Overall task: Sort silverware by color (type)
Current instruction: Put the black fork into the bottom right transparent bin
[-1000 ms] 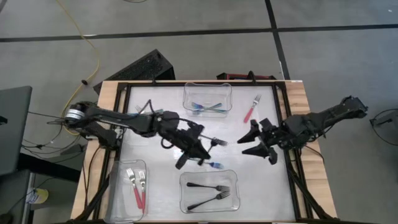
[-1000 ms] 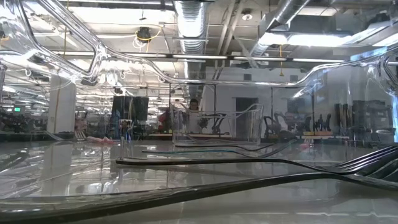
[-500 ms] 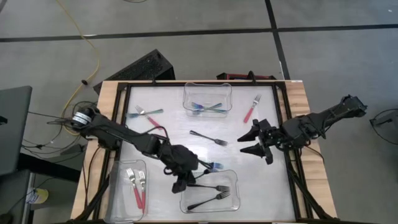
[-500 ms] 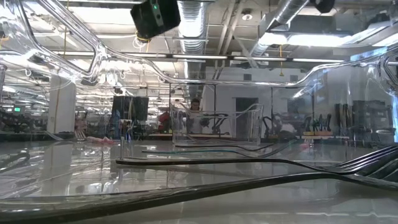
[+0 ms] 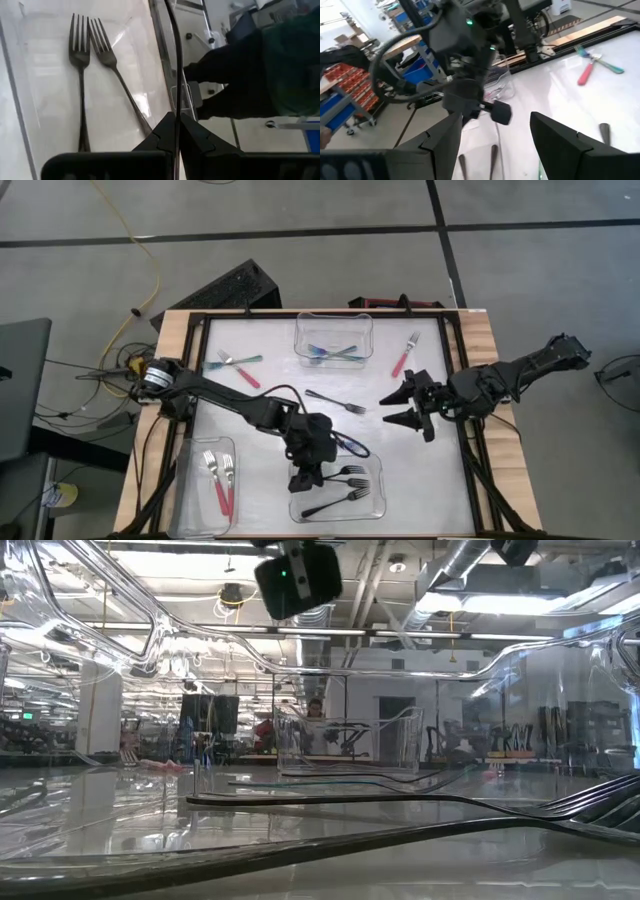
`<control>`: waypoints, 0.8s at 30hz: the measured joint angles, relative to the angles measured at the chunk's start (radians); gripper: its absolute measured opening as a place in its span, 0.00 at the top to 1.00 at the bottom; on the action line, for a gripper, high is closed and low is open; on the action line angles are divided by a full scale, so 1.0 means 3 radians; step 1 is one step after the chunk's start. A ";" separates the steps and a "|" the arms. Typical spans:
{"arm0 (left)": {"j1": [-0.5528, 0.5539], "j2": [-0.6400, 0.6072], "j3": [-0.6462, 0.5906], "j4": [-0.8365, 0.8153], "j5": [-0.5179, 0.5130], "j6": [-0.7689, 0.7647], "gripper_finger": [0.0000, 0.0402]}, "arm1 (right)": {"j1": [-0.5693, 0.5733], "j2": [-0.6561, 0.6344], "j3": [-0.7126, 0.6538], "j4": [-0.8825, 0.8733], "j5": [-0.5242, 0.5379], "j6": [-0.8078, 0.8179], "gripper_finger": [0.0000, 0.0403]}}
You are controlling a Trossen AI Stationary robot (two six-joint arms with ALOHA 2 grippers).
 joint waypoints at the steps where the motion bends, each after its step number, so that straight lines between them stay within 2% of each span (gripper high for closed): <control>1: 0.0002 0.0046 0.0034 -0.0001 0.0010 0.0007 1.00 | 0.0022 0.0000 0.0000 -0.0001 -0.0003 0.0000 0.36; 6: 0.0047 0.0227 0.0175 -0.0031 0.0050 0.0106 1.00 | 0.0138 -0.0002 0.0000 -0.0125 -0.0004 0.0000 0.36; 11: 0.0092 0.0241 0.0204 -0.0334 -0.0010 0.0103 1.00 | 0.0241 -0.0030 0.0000 -0.0452 -0.0005 0.0069 0.36; 18: -0.0011 0.0261 0.0204 -0.0319 -0.0107 -0.0150 1.00 | 0.0306 -0.0070 -0.0001 -0.0821 -0.0009 0.0057 0.36; 24: -0.0113 0.0382 0.0206 -0.0210 -0.0102 -0.0338 1.00 | 0.0304 -0.0071 -0.0001 -0.0844 -0.0009 -0.0161 0.36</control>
